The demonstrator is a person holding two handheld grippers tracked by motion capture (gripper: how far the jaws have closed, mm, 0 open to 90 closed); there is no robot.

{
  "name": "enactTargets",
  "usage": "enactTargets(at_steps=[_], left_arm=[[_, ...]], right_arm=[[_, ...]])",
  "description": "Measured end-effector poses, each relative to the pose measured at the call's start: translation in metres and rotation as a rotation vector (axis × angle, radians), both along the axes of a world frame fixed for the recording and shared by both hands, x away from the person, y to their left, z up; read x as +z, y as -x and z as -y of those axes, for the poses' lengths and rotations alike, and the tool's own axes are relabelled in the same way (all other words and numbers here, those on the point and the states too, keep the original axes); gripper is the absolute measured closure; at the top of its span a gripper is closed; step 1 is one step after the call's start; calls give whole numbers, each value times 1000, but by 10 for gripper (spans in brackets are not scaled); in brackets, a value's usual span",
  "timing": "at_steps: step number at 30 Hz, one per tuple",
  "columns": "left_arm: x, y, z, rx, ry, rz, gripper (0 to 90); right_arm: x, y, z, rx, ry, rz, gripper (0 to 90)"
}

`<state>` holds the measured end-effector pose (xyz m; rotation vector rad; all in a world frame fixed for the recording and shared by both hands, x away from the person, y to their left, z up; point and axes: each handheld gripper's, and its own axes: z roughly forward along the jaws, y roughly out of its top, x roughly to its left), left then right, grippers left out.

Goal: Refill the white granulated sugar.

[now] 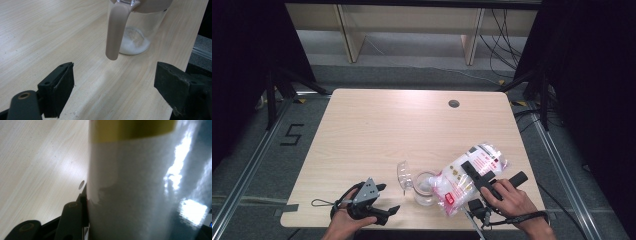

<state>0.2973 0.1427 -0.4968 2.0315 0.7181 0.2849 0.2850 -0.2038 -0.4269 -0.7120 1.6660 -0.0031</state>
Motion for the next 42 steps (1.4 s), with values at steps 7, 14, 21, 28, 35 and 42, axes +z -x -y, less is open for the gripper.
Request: enactTargets(at_steps=[7, 14, 21, 28, 35, 42], left_arm=[[1, 0, 0, -6, -12, 1, 160], [1, 0, 0, -5, -11, 1, 161], [1, 0, 0, 0, -14, 3, 161], [1, 0, -1, -8, -15, -2, 160], [1, 0, 0, -3, -12, 2, 160], [1, 1, 0, -3, -29, 0, 160]], right_arm=[[0, 0, 1, 6, -10, 11, 563], [-1, 0, 1, 2, -15, 6, 564], [1, 1, 2, -2, -9, 6, 565], [2, 1, 2, -3, -10, 6, 567], [2, 1, 3, -10, -5, 10, 568], [1, 2, 4, -21, -13, 13, 568]])
